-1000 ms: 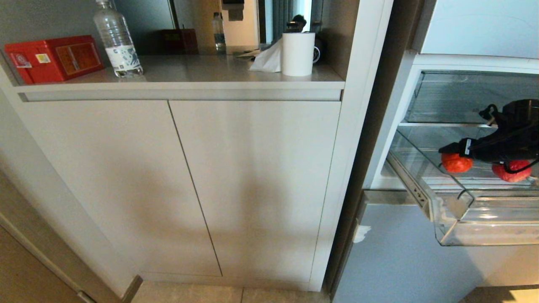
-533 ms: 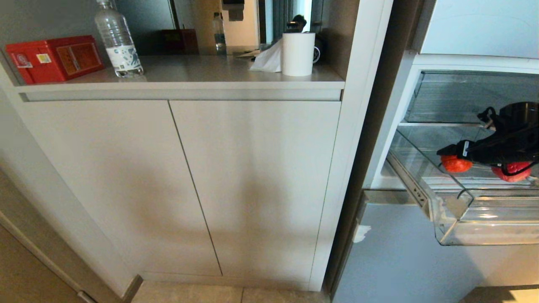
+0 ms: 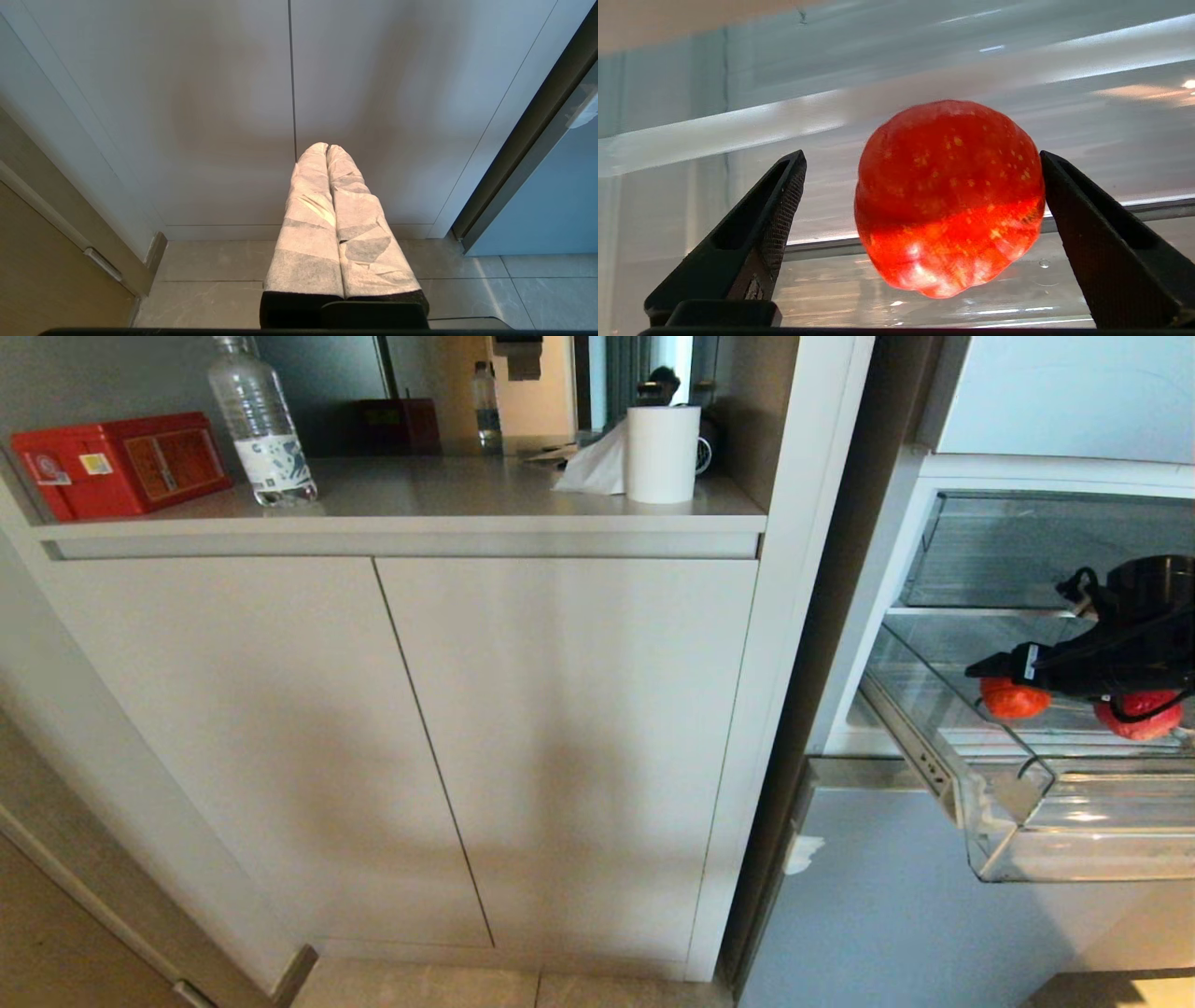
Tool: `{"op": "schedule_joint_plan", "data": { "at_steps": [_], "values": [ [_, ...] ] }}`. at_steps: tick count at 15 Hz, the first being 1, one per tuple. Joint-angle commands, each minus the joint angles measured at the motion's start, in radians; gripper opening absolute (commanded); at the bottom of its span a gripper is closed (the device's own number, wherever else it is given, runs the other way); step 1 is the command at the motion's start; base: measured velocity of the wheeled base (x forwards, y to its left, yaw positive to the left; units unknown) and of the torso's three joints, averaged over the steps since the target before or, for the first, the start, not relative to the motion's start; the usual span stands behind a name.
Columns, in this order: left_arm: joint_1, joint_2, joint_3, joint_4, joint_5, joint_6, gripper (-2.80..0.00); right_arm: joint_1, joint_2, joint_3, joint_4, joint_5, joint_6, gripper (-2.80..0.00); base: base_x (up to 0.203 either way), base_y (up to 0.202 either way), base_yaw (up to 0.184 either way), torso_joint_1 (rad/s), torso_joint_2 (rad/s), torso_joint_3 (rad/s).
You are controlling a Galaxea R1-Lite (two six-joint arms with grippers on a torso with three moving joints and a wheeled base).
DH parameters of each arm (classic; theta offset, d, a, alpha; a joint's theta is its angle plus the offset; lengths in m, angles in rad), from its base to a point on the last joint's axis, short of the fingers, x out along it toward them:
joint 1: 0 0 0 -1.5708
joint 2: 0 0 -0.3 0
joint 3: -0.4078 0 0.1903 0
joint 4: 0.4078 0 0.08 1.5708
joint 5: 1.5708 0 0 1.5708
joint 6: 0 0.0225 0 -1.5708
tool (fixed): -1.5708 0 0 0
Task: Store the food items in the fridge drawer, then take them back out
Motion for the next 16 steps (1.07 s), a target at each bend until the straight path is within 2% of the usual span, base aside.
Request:
{"op": "schedule_joint_plan", "data": {
  "at_steps": [1, 7, 8, 13, 16],
  "values": [
    [0.0, 0.0, -0.002, 0.0, 0.0, 0.0, -2.8, 0.004, -0.009, 0.011, 0.003, 0.001, -0.002, 0.0, 0.0, 0.0, 0.0, 0.0, 0.0, 0.0],
    [0.0, 0.0, 0.0, 0.0, 0.0, 0.0, -2.8, 0.005, -0.026, 0.044, 0.0, 0.002, -0.002, 0.0, 0.0, 0.0, 0.0, 0.0, 0.0, 0.0],
    [0.0, 0.0, 0.0, 0.0, 0.0, 0.0, -2.8, 0.005, -0.027, 0.05, -0.002, 0.001, -0.005, -2.8, 0.0, 0.0, 0.0, 0.0, 0.0, 0.0],
    [0.0, 0.0, -0.001, 0.0, 0.0, 0.0, -2.8, 0.01, -0.027, 0.057, -0.002, 0.001, 0.001, -2.8, 0.0, 0.0, 0.0, 0.0, 0.0, 0.0],
    [0.0, 0.0, 0.0, 0.0, 0.0, 0.0, -2.8, 0.01, -0.071, 0.11, -0.002, 0.001, 0.001, -2.8, 0.0, 0.0, 0.0, 0.0, 0.0, 0.0]
  ]
}}
